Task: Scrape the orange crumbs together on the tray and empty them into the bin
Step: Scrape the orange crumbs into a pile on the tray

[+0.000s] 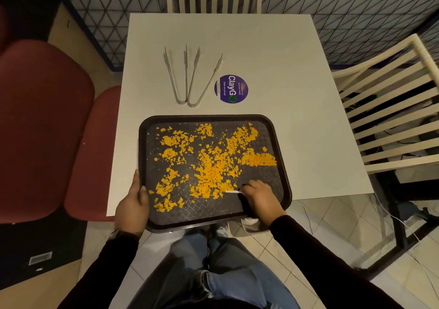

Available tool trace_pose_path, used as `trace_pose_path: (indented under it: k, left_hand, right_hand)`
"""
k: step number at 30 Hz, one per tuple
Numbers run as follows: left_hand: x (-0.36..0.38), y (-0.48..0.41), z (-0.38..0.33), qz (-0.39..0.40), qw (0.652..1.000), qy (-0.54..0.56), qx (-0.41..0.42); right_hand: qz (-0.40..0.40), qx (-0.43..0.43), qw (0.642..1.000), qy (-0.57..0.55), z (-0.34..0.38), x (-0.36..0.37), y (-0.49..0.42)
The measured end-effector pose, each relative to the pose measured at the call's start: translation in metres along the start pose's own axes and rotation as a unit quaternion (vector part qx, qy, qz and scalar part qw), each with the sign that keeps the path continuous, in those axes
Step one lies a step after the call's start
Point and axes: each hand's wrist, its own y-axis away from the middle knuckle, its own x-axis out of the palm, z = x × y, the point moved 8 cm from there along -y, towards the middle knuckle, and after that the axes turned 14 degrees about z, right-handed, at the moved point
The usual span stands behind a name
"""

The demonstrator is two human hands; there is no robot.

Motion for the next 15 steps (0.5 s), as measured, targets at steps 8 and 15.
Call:
trace_pose_path:
  k: [8, 15]
  left_hand:
    - [0.002, 0.003, 0.002, 0.006, 1.0, 0.0, -0.001]
    - [0.0, 0.002, 0.002, -0.002, 1.0, 0.004, -0.001]
  right_hand:
    - [-0.06, 0.104, 0.988, -0.097, -0.018, -0.03, -0.028]
    - [-0.036, 0.021, 0.996, -0.075, 0.017, -0.015, 0.003]
